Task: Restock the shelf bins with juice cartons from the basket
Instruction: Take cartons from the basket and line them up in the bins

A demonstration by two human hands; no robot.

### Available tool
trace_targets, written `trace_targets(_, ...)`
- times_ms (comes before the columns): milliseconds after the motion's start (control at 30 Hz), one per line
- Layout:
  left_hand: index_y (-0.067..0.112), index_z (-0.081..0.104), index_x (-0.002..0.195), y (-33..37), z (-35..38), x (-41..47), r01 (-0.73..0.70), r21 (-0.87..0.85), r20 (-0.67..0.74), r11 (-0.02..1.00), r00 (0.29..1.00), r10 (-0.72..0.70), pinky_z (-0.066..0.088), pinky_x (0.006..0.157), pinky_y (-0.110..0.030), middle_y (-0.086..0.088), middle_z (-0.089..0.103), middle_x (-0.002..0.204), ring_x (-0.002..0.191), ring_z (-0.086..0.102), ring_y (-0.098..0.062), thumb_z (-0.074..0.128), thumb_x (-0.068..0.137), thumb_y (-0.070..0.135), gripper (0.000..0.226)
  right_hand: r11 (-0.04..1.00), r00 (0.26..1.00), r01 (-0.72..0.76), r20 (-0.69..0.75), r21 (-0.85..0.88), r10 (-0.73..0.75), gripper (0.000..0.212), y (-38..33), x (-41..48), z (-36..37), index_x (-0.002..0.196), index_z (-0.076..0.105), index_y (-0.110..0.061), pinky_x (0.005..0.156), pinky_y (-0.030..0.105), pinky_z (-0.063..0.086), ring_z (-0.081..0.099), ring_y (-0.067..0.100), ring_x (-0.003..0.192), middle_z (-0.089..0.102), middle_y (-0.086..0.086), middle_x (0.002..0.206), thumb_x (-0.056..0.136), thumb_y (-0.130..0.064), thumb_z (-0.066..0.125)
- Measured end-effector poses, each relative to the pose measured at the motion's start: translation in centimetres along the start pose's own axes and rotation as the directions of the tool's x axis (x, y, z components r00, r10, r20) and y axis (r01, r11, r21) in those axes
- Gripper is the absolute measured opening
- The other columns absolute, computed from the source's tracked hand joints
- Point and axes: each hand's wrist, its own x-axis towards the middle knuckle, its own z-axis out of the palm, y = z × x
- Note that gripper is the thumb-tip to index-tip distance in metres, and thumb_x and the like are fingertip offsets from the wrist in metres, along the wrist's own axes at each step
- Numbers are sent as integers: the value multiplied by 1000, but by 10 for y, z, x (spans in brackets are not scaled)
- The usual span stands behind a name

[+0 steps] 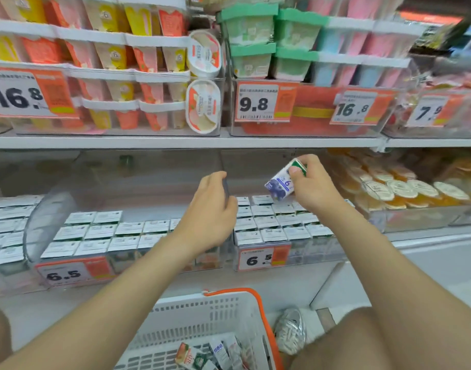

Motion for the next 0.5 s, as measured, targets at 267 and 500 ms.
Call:
trace_targets(267, 3, 24, 162, -7, 34, 10, 62, 98, -7, 993, 998, -61, 22, 123, -36, -15, 25, 169, 157, 21, -29, 32, 114, 22, 52, 871, 911, 235, 411, -431, -42, 44, 31, 37, 9, 148, 51, -22, 94, 32, 39, 51, 38, 129, 51, 17, 144, 105, -16, 58)
trace_targets(500, 8, 27, 163, -11, 29, 5, 15, 89, -25, 996, 1000, -13, 19, 123, -30, -11, 28, 169, 158, 21, -26, 31, 114, 28, 53, 845, 835, 82, 499, -529, 231, 41, 8, 49, 27, 136, 65, -8, 108, 41, 46, 54, 36, 133, 60, 13, 144, 103, -11, 42)
